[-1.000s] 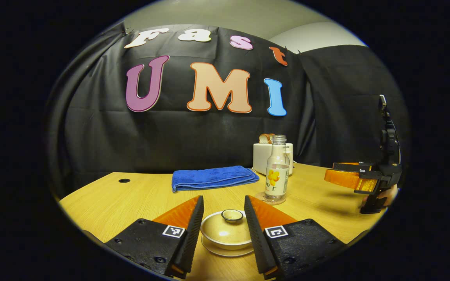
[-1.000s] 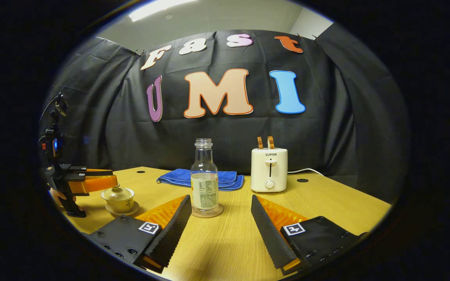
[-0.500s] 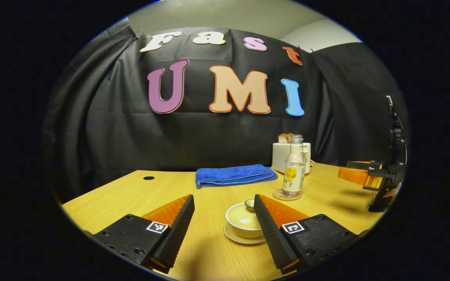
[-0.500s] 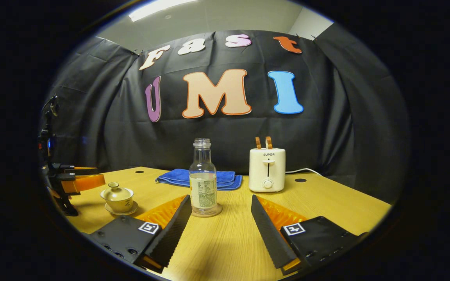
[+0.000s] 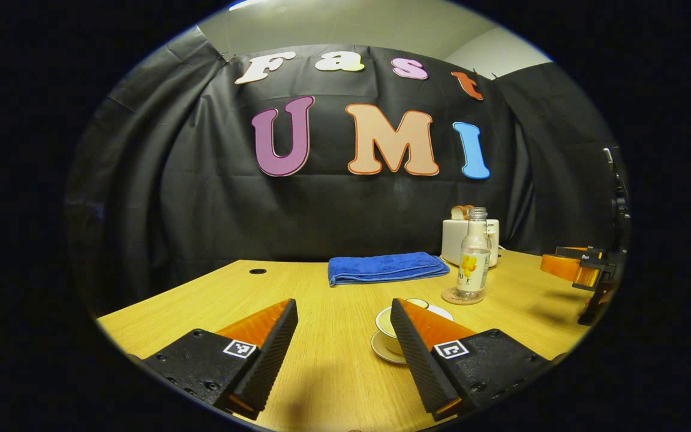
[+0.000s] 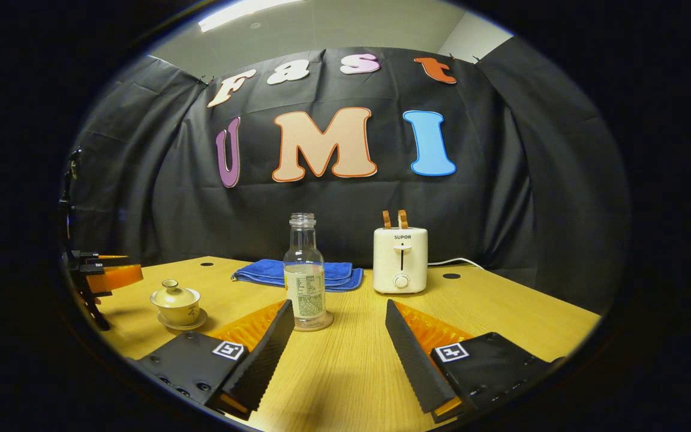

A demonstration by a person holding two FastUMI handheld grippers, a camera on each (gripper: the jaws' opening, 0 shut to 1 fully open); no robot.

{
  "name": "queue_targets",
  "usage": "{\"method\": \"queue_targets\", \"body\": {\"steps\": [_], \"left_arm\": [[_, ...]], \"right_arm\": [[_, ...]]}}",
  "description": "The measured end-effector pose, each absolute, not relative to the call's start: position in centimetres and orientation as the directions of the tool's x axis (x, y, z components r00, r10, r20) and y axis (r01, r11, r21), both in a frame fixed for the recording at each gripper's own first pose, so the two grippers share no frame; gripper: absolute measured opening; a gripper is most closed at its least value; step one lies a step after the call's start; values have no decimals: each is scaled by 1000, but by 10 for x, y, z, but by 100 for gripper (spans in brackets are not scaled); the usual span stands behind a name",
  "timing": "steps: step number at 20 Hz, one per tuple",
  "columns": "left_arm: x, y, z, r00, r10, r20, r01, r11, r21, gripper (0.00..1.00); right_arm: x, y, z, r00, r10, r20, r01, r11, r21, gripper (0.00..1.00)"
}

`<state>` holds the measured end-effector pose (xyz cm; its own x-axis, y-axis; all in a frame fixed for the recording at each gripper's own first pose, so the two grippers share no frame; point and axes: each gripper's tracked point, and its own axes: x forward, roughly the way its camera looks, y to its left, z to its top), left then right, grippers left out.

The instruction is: Open the teacup lid with one hand, grasp the water bottle and pour water into the teacup with the other hand; after pouring, place the water bottle on the coaster and then close the teacup lid.

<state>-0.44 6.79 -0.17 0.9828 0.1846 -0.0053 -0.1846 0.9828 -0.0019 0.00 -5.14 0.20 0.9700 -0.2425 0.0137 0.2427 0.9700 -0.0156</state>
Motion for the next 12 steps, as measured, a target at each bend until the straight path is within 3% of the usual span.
{"method": "queue_targets", "body": {"steps": [12], "left_arm": [[-5, 70, -2, 981, 194, -5, -194, 981, -2, 91]], "right_arm": [[-1, -52, 1, 970, -243, 14, 243, 970, -17, 92]]}}
